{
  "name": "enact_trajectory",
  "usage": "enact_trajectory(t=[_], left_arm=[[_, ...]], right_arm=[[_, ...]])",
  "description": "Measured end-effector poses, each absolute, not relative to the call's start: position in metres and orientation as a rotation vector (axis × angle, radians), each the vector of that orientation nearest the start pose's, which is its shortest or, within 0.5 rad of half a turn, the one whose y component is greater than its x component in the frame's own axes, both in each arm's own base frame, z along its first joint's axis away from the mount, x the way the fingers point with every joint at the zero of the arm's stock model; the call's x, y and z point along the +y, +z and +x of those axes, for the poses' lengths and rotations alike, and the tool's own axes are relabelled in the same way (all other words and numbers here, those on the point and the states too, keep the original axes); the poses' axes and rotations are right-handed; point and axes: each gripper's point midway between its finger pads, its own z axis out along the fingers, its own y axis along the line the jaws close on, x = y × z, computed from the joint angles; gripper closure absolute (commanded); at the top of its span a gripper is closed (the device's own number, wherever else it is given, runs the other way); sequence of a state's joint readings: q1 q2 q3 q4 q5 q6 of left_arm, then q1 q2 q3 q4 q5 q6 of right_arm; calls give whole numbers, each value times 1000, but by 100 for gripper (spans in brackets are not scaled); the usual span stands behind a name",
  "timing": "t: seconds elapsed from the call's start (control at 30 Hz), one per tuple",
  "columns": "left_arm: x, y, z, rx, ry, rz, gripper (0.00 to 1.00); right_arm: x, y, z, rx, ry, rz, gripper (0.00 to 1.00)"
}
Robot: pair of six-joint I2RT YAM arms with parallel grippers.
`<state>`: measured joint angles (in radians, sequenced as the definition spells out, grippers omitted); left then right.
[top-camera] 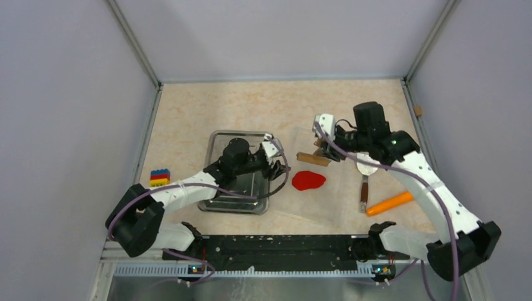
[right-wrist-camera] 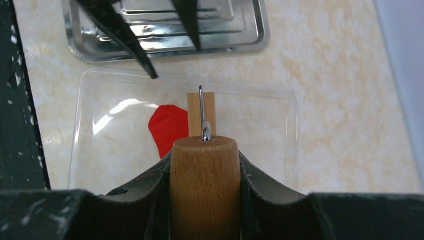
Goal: Roll out the dumpling wrappers from the dough
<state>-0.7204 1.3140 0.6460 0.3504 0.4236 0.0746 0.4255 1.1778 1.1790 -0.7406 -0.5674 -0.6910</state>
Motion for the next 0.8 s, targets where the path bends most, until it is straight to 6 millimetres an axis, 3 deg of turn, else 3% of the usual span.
enact_trajectory(t=[0.1,0.17,0.37,0.53,0.8], left_arm=[[-328,169,258,1366,-765,1197,41],[-340,169,261,1224,-745,1284,41],[-365,173,259,944,-758,1419,45],[-377,193,260,836,-770,1430,51],[-388,196,249,826,-836,1431,84]], right_arm=[[201,245,234,1550,472,-1537,100],[208,245,225,1471,459,-1606,100],[225,239,223,1382,416,-1698,100],[233,236,225,1340,377,-1711,100],[235,228,233,1357,311,-1685,100]])
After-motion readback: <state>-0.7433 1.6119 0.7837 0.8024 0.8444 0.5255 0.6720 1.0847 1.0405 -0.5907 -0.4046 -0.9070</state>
